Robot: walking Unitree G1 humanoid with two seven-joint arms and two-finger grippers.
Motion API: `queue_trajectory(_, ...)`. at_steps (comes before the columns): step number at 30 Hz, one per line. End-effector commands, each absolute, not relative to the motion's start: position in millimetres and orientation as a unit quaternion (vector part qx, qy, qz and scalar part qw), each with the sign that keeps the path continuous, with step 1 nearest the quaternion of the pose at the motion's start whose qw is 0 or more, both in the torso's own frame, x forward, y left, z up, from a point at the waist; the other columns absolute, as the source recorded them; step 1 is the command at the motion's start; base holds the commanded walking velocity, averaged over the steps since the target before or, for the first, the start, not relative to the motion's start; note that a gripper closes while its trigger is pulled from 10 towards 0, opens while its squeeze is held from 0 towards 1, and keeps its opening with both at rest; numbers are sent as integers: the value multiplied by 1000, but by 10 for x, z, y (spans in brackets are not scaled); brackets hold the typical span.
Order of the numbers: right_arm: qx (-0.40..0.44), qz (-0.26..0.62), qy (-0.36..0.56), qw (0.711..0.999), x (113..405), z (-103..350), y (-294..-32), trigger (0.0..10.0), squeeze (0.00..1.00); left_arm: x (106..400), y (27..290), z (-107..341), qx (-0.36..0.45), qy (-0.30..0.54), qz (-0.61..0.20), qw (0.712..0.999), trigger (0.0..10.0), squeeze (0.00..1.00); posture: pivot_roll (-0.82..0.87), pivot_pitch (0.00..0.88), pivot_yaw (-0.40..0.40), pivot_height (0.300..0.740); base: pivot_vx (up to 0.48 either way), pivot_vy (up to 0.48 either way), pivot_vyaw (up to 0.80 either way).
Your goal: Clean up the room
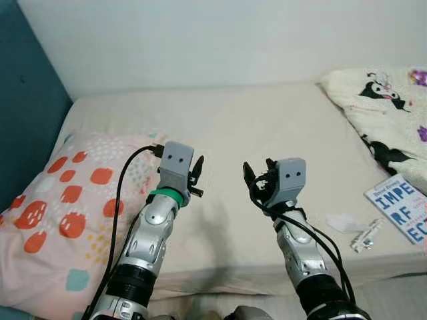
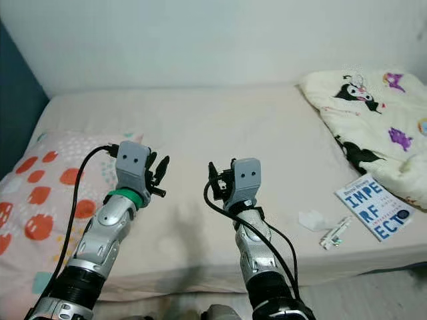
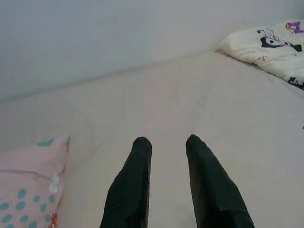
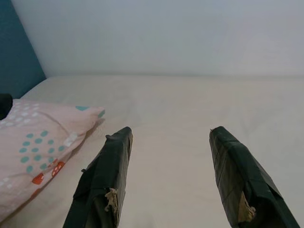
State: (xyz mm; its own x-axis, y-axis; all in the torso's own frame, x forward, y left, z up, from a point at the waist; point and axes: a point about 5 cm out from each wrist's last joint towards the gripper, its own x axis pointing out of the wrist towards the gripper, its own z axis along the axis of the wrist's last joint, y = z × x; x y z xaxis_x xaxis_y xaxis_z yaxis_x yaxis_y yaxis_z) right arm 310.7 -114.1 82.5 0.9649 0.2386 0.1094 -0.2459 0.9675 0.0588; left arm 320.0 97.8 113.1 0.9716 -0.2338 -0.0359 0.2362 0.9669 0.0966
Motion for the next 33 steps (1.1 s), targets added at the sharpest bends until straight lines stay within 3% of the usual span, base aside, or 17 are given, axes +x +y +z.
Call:
queue_trajectory(1,40,128,-42,990,3075,777,-1094,10000,0,3203,1033,1061,52,32,-109,992,10000,0,-28,0,39,740,0,330,0)
queue_trajectory(33,40,128,-41,990,3071,772,-1092,10000,0,3215,1037,1069,51,31,-103,993,10000,0,-30,0,39,740,0,404,0)
